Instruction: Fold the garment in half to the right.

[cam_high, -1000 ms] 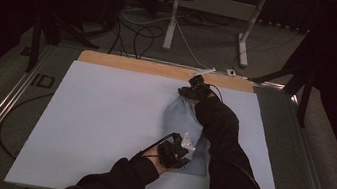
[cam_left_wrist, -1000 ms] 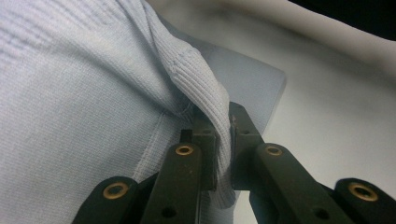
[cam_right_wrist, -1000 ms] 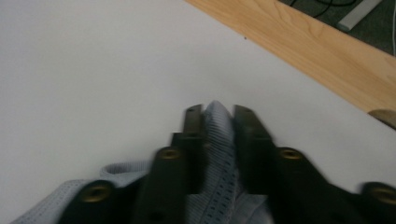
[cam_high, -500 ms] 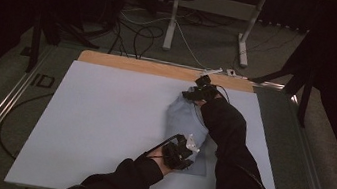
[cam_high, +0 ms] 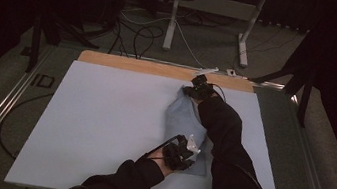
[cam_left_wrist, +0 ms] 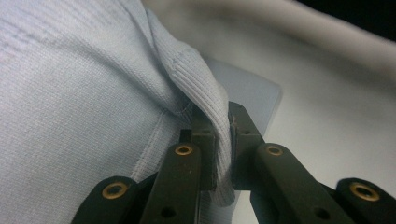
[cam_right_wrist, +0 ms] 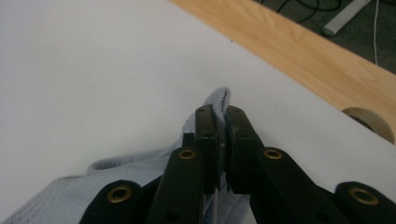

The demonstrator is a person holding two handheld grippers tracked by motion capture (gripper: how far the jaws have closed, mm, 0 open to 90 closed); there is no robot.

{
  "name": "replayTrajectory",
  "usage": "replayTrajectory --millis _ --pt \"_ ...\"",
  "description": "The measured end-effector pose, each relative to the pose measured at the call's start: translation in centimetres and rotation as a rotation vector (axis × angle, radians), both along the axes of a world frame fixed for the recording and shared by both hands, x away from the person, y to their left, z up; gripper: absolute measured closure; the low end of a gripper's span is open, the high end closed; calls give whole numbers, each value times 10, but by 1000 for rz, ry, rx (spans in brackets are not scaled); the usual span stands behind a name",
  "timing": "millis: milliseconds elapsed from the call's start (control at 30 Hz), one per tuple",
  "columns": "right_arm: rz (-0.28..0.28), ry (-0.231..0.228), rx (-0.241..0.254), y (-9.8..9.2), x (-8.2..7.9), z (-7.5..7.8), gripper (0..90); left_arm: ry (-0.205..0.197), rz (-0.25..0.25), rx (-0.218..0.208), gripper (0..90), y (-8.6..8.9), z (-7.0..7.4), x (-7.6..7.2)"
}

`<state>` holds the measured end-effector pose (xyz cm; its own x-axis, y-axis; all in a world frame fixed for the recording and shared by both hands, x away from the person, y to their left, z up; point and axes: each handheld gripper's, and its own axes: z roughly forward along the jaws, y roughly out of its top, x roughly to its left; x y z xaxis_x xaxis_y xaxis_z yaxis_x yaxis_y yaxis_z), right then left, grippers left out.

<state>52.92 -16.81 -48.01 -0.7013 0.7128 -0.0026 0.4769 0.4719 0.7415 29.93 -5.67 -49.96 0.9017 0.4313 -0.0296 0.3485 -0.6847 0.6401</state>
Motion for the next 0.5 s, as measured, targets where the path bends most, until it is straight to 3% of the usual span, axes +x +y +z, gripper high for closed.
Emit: replayTrajectory --millis 167,233,300,400,500 --pt "-39 26 -30 -5 5 -17 844 13 -7 -5 843 -4 -2 1" --pt "-61 37 -22 -9 6 -23 798 22 -11 -6 842 -6 -4 2" --pt "-69 58 -39 -12 8 -26 620 26 -14 -7 838 -8 -6 2" --pt "-74 83 -23 -16 7 -24 375 33 -22 -6 827 -10 -8 3" --pt "-95 67 8 -22 5 -15 214 43 -30 -10 822 -14 -8 3"
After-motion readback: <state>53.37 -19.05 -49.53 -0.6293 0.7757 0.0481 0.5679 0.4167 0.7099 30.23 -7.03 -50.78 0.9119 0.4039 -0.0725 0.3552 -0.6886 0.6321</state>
